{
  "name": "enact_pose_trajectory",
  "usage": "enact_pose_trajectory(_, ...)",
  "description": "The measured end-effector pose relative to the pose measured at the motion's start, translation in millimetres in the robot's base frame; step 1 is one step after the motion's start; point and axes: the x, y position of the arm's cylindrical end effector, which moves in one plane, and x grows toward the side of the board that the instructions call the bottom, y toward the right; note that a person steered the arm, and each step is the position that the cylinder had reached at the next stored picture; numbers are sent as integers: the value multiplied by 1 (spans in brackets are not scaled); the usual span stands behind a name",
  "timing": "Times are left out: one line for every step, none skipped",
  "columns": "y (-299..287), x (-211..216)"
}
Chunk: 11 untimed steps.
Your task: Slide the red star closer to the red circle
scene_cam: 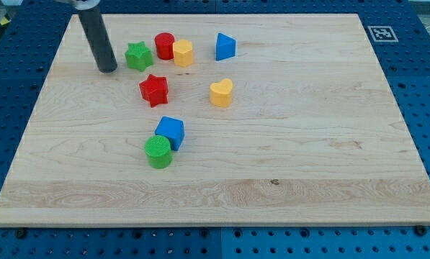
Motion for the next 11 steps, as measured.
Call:
enact_pose_trajectory(-8, 57)
enact_pose_trajectory(-8, 137)
enact_pose_trajectory(22, 179)
enact_pose_trajectory(75, 165)
enact_pose_trajectory(84, 148)
enact_pose_trajectory(90, 123)
enact_pose_trajectory(90, 112)
enact_pose_trajectory(94, 83)
enact_pose_trajectory(94, 67)
enact_pose_trajectory(96, 40)
enact_pose_trajectory(101, 20)
